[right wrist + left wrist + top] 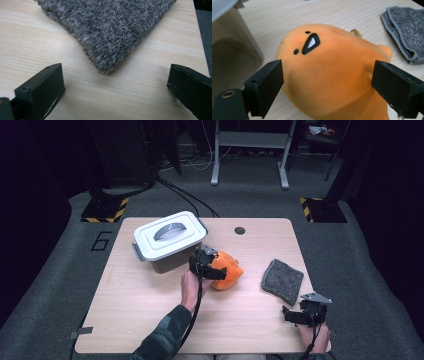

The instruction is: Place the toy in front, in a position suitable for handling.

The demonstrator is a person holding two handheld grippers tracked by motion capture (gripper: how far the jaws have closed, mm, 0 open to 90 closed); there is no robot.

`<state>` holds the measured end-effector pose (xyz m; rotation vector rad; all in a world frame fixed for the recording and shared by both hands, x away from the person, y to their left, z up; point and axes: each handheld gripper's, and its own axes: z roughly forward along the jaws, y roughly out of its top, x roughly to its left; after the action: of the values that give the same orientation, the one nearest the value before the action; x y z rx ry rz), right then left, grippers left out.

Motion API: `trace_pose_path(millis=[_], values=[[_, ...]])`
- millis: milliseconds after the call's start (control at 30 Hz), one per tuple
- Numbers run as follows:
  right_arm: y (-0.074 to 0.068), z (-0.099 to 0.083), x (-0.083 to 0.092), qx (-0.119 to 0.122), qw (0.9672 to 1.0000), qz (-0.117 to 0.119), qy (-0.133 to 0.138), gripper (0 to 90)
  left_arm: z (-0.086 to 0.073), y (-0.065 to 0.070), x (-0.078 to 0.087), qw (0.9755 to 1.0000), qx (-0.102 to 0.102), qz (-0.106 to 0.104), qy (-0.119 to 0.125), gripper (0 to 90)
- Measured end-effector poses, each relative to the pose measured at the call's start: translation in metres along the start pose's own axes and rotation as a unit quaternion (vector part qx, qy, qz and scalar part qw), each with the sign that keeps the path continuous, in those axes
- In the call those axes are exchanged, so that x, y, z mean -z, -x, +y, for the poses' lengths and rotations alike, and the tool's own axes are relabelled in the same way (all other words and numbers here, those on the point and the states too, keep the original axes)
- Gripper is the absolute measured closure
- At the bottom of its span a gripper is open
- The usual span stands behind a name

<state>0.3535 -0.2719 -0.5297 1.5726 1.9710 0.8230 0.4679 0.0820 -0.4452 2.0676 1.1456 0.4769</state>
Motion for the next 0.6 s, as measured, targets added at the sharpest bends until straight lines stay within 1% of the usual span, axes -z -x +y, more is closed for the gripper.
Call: trace_pose_path(millis=[67,133,200,233,300,333,400,467,533,600], values=[[0.0,0.0,0.0,-0.001,1.0,-0.001,0.001,0.0,-0.002,0.002,-0.005,1.0,0.005,0.002,-0.004,12.1],[0.0,0.0,0.0,-0.001,1.0,0.0,0.001,0.1,-0.003,0.003,-0.008,0.9999,0.003,0.009,-0.003,13.8],[0.0,0.0,0.0,-0.002,1.0,-0.001,0.001,0.1,-0.004,0.003,-0.011,0.9998,0.012,0.012,-0.007,16.1],[0.0,0.0,0.0,-0.002,1.0,-0.001,0.001,0.1,-0.006,0.003,-0.012,0.9998,0.015,0.012,-0.006,18.0],[0.0,0.0,0.0,-0.002,1.0,-0.001,0.001,0.1,-0.008,0.004,-0.015,0.9997,0.014,0.019,-0.01,22.7],[0.0,0.0,0.0,-0.002,1.0,-0.001,0.001,0.1,-0.01,0.004,-0.016,0.9996,0.016,0.022,-0.007,25.1],[0.0,0.0,0.0,-0.002,1.0,-0.001,0.001,0.0,-0.011,0.006,-0.017,0.9996,0.013,0.025,-0.007,30.3],[0.0,0.0,0.0,-0.002,1.0,-0.001,0.002,0.0,-0.013,0.008,-0.018,0.9995,0.003,0.03,-0.006,37.1],[-0.001,0.0,0.0,-0.002,1.0,-0.002,0.002,0.1,-0.015,0.008,-0.018,0.9995,-0.002,0.031,-0.003,45.4],[-0.001,0.0,0.0,-0.002,1.0,-0.001,0.002,0.1,-0.015,0.008,-0.018,0.9995,-0.008,0.03,-0.003,51.5]])
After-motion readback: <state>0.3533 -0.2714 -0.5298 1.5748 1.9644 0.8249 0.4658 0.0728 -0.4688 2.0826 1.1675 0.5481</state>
